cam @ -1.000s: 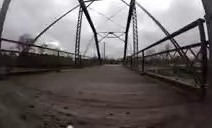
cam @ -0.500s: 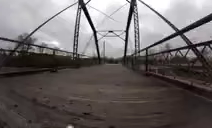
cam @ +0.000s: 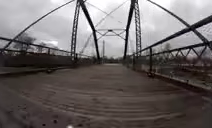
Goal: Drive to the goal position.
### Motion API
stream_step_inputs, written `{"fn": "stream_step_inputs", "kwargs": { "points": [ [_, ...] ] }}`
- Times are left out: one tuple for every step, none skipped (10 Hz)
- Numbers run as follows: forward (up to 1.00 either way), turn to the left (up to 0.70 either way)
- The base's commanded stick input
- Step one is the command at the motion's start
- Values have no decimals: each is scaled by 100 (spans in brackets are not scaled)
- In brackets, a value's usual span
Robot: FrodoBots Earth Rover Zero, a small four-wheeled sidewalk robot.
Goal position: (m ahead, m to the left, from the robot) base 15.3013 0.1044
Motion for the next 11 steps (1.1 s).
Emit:
{"fn": "stream_step_inputs", "kwargs": {
  "points": [
    [100, 0],
    [100, 0],
    [100, 0],
    [100, 0],
    [100, 0],
    [100, 0],
    [100, 0],
    [100, 0],
    [100, 0],
    [100, 0],
    [100, 0]
  ]
}}
